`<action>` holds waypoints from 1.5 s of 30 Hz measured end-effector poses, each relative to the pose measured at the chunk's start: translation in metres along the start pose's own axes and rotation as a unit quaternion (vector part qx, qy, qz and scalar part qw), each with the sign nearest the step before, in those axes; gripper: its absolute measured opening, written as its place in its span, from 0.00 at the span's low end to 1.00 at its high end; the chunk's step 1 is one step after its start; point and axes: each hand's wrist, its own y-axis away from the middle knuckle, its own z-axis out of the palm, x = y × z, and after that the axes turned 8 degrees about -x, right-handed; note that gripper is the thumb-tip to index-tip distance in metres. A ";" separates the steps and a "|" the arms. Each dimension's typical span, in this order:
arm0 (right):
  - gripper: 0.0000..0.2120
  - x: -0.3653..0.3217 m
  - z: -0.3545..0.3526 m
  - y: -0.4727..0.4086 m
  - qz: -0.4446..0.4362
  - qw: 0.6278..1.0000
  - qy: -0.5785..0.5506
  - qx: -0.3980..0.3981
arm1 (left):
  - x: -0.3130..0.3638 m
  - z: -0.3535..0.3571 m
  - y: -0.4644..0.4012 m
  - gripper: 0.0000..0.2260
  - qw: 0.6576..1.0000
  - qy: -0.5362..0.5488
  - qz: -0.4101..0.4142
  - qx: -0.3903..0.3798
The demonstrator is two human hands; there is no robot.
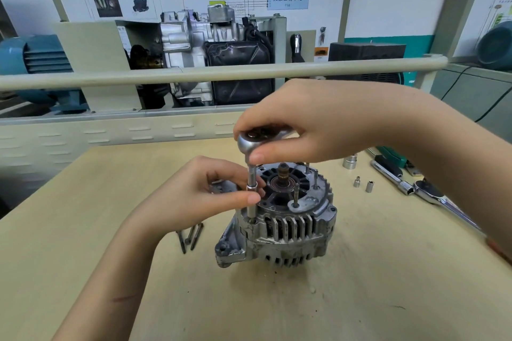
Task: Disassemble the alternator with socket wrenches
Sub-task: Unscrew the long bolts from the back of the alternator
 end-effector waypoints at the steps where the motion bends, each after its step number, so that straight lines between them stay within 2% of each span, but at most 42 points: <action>1: 0.13 0.001 0.000 0.000 -0.001 1.000 0.002 -0.005 | 0.000 -0.001 0.000 0.06 1.000 0.003 0.002 0.003; 5: 0.15 0.000 -0.002 0.001 -0.010 1.000 0.007 -0.006 | 0.002 0.001 0.001 0.03 0.999 -0.018 0.013 0.031; 8: 0.22 -0.003 -0.001 0.001 -0.004 1.000 0.014 0.008 | -0.002 0.004 0.000 0.15 0.997 -0.045 0.020 0.059; 10: 0.26 -0.004 0.000 0.001 0.008 0.999 0.036 0.017 | -0.002 0.005 0.000 0.19 0.996 -0.051 0.013 0.067; 12: 0.24 -0.004 0.001 0.001 0.010 0.999 0.036 0.016 | -0.001 0.004 0.000 0.17 0.997 -0.047 0.002 0.063; 16: 0.14 -0.001 -0.001 0.000 0.008 1.000 0.013 0.005 | 0.001 0.001 0.001 0.04 1.000 -0.009 -0.010 0.013; 19: 0.10 0.001 -0.002 0.000 0.004 1.000 0.013 -0.005 | 0.001 -0.002 0.003 0.07 1.000 0.004 -0.012 0.006; 21: 0.11 0.000 -0.002 0.001 -0.001 1.000 0.013 -0.002 | -0.001 -0.001 0.003 0.07 0.999 -0.012 -0.020 0.029; 23: 0.17 -0.001 -0.002 0.000 0.008 1.000 0.020 0.006 | -0.001 0.002 0.002 0.06 0.998 -0.020 -0.019 0.054; 25: 0.25 -0.002 -0.002 -0.001 0.034 0.998 0.044 0.010 | 0.001 0.005 0.000 0.09 0.996 -0.036 -0.011 0.076; 27: 0.27 -0.003 -0.002 0.000 0.047 0.997 0.057 0.012 | 0.002 0.007 -0.001 0.07 0.996 -0.041 -0.012 0.083; 31: 0.21 -0.003 -0.001 -0.001 0.031 0.999 0.032 0.008 | 0.001 0.005 0.000 0.08 0.996 -0.029 -0.019 0.085; 33: 0.19 -0.001 -0.001 -0.002 0.022 1.000 0.019 0.006 | 0.000 0.003 0.000 0.08 0.998 -0.016 -0.027 0.054; 36: 0.14 0.000 -0.001 -0.001 0.007 1.000 0.006 0.005 | 0.001 0.002 0.001 0.03 1.000 0.001 -0.024 0.006; 37: 0.13 0.000 -0.001 -0.001 0.003 1.000 0.005 0.004 | 0.001 0.002 0.001 0.04 1.000 -0.004 -0.023 0.011; 40: 0.14 -0.002 -0.001 -0.001 -0.004 1.000 0.014 0.008 | -0.001 0.004 0.001 0.15 0.998 -0.040 -0.019 0.050; 45: 0.26 -0.005 0.000 -0.001 0.037 0.998 0.042 0.020 | 0.000 0.008 -0.001 0.23 0.994 -0.067 -0.016 0.083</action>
